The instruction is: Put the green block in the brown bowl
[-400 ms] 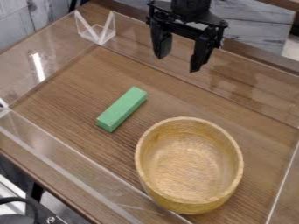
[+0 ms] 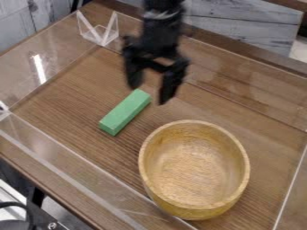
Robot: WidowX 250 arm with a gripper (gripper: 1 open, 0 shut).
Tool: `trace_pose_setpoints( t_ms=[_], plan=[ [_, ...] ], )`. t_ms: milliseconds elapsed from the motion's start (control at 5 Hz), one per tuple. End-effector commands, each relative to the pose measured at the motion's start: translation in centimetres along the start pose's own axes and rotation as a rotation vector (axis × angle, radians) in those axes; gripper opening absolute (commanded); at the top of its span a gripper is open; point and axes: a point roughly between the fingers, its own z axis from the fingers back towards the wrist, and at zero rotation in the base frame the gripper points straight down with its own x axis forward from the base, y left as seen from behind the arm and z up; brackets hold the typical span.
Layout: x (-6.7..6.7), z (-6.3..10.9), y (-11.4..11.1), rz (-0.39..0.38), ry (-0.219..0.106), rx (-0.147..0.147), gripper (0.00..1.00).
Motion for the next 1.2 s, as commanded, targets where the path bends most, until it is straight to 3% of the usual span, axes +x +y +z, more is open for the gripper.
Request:
trace_pose_setpoints(
  t_ms=[0, 200, 1000],
  plan=[
    [-1.4, -0.9, 3.2, -0.06, -0.084, 0.021, 1.0],
    [-1.5, -1.5, 3.2, -0.071, -0.117, 0.01, 1.0],
    [0.2, -2.9, 2.6, -0.078, -0.144, -0.022, 1.0]
  ],
)
